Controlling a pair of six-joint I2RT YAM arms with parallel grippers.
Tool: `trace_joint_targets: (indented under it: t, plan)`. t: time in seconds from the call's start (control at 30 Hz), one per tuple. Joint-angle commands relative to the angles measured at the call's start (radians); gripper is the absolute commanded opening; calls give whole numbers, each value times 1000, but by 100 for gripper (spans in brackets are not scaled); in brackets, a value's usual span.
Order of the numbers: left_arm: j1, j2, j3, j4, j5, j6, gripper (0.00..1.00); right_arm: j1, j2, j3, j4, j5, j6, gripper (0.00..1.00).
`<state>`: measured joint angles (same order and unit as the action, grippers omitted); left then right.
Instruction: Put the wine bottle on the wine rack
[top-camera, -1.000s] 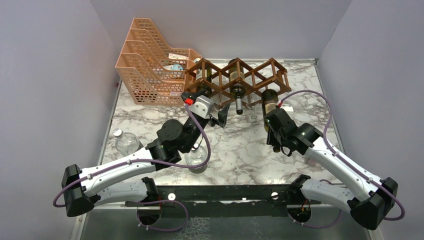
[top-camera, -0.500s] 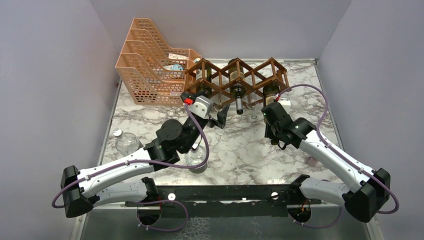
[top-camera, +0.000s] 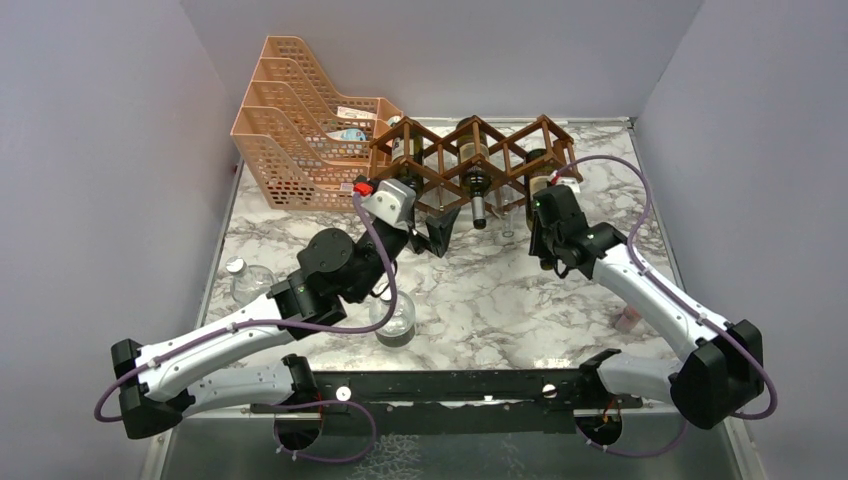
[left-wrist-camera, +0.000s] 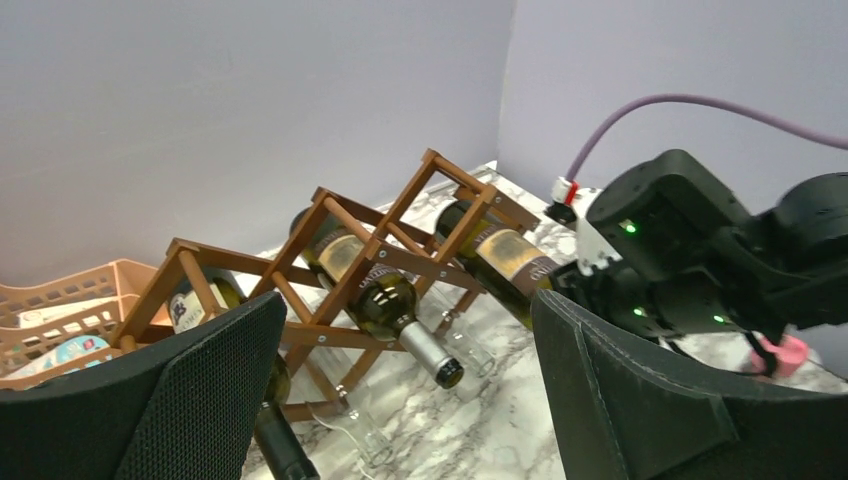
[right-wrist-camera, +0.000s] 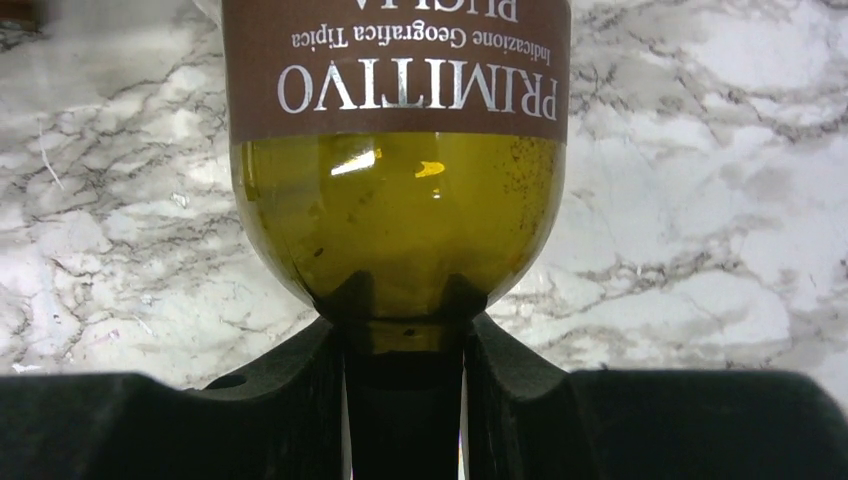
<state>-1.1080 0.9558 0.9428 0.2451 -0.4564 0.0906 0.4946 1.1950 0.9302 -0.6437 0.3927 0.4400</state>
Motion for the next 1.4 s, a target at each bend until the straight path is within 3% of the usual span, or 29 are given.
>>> trace_joint_targets:
  t: [0.0, 0.6, 0.97, 1.2, 1.37]
  plan:
    - [1, -22, 73, -166, 59, -96, 99, -51, 3, 33, 299, -125, -124, 1]
    - [1, -14, 92, -210, 101, -140, 99, -205, 143, 121, 394, -339, -225, 1]
    - [0, -18, 86, -215, 99, -153, 99, -224, 263, 239, 352, -343, -330, 14]
    - [1, -23, 82, -221, 93, -156, 99, -231, 323, 256, 353, -290, -368, 16]
    - [2, -19, 80, -219, 91, -155, 99, -232, 327, 251, 385, -265, -380, 29]
